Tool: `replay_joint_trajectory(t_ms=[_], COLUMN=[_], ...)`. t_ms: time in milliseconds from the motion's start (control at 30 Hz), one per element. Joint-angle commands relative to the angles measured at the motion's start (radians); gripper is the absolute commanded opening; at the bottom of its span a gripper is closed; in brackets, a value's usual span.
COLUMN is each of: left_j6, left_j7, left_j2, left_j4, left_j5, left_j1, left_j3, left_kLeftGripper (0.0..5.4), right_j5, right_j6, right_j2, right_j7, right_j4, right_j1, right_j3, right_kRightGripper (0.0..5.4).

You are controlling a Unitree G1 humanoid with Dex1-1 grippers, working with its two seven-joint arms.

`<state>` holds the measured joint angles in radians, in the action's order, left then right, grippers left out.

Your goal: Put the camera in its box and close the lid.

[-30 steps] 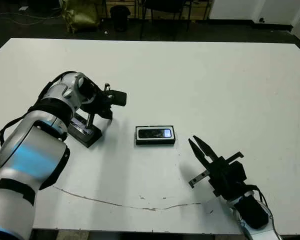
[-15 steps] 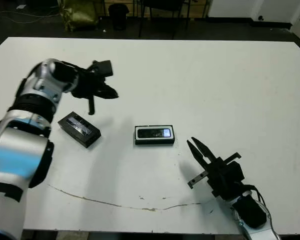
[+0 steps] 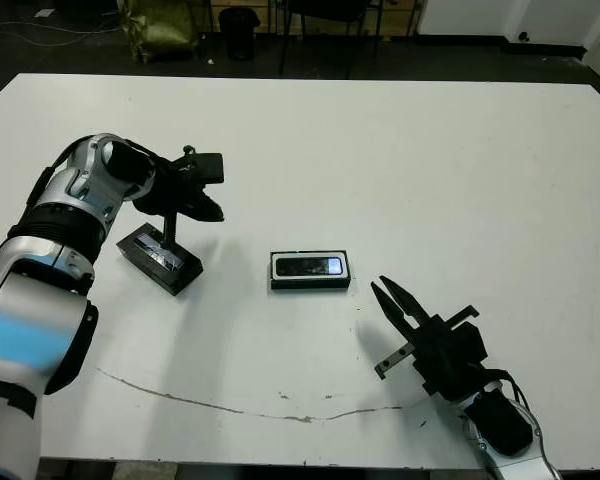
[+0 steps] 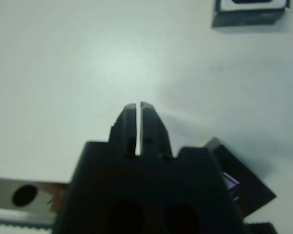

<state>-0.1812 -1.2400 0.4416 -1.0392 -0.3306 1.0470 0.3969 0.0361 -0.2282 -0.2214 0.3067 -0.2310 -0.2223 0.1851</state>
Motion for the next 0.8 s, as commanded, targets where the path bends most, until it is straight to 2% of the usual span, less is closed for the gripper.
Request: replay_joint_trajectory(t_ms=[33, 267, 500, 600, 800], left_j6=[0.023, 0.020, 0.010, -0.007, -0.040], left_j7=[-0.030, -0.051, -0.095, -0.106, -0.138], left_j2=[0.002, -0.001, 0.018, 0.032, 0.068], left_j4=[0.021, 0.089, 0.153, 0.182, 0.253], left_j5=[-0.011, -0.040, -0.057, -0.061, -0.064], left_j1=[-0.041, -0.070, -0.088, -0.103, -0.131], left_j3=[0.022, 0.073, 0.118, 0.130, 0.147], left_kLeftGripper=[0.00, 0.00, 0.00, 0.00, 0.00], right_j5=[0.017, 0.013, 0.013, 0.025, 0.018], right_j6=[-0.001, 0.024, 0.015, 0.055, 0.027], right_j2=[-0.013, -0.010, -0.011, -0.019, -0.014], right_j7=[0.003, 0.001, 0.000, 0.004, 0.003], right_j4=[0.003, -0.016, -0.022, -0.052, -0.035], right_j1=[0.001, -0.010, -0.019, -0.022, -0.023], right_j3=[0.001, -0.003, -0.004, -0.001, -0.002], right_kRightGripper=[0.04, 0.04, 0.04, 0.04, 0.04])
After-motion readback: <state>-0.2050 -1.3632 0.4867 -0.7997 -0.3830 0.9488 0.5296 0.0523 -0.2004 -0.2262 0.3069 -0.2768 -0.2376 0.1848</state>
